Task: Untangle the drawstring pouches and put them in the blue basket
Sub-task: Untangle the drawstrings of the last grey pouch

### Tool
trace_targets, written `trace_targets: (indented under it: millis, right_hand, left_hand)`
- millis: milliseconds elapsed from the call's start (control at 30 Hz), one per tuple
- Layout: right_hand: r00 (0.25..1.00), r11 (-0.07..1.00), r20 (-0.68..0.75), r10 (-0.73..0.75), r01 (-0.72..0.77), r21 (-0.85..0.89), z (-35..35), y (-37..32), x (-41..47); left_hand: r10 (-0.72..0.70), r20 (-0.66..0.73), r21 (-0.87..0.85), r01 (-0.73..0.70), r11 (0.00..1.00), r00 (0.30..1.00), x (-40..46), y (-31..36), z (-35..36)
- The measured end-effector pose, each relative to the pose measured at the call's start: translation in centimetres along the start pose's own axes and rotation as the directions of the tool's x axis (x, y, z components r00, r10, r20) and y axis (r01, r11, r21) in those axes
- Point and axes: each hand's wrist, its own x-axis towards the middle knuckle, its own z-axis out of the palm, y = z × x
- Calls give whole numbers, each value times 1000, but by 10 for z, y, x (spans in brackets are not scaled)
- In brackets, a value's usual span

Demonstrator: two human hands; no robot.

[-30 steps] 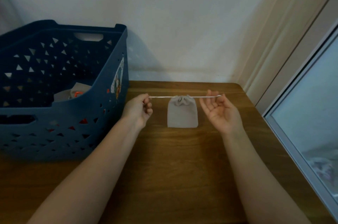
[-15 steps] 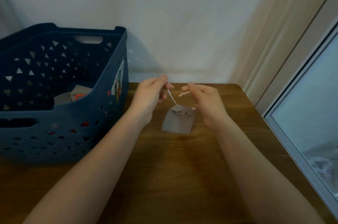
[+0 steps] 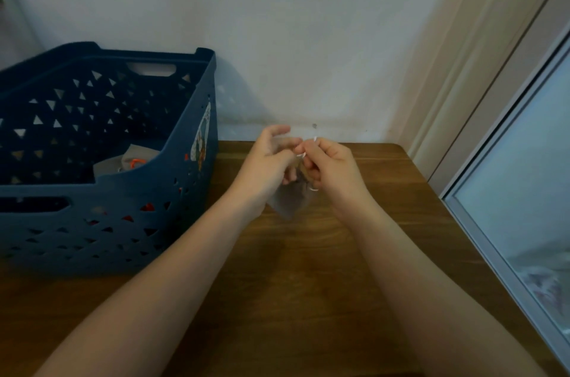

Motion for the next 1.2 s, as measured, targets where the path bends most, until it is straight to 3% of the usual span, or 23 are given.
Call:
trace_targets:
  millis: [67,167,267,333,400,467,567,667,733,867,1067,1200]
  right_hand:
    - [1000,998,6,19,-19,53,0,-4,0]
    - [1000,997,25,12,-14,72,0,-8,-1]
    - [1000,997,27,-4,1,81,-3,-8,-1]
    - [1000,998,15,-3,2,56,-5,-3,0]
    - [999,995,-30,28,-25,93,-8,1,1]
    - [986,986,-127,106,-88,145,-12,6,2]
    - [956,978,-239,171,-135,157,-14,17,2]
    - [981,998,-186,59,-51,45,-15,20,-1]
    - [992,999,-127,-5,11,50,-15,11,-2]
    - [995,991,-43,-94,98,90,-12,-6,0]
    - [980,973,141,-139,108,204,1,-8,3]
    - [944,990,301,-137,121,73,7,1,4]
  left_hand:
    - [-46,51,71,43,997,998,-3,-5,0]
    - [20,107,255,-47,966,994,-7,-6,-2]
    - [11,99,244,-35,969,995,-6,-12,-7]
    - [-69,152,145,47,988,986,-5,-16,-10]
    - [-145,183,-110,167,980,972,-6,-19,-8]
    - [-205,199,-387,269,882,958,-6,-21,-7]
    - [-237,228,-483,321,815,944,-7,-25,-4]
    - [-272,148,-169,296,940,951,-8,-26,0]
    - [-194,62,108,186,977,979,-6,-26,2]
    - [60,46,519,-75,851,997,-1,-29,5]
    - [94,206,677,-211,705,974,-2,-36,2]
    - [53,293,654,-241,717,955,-6,-37,3]
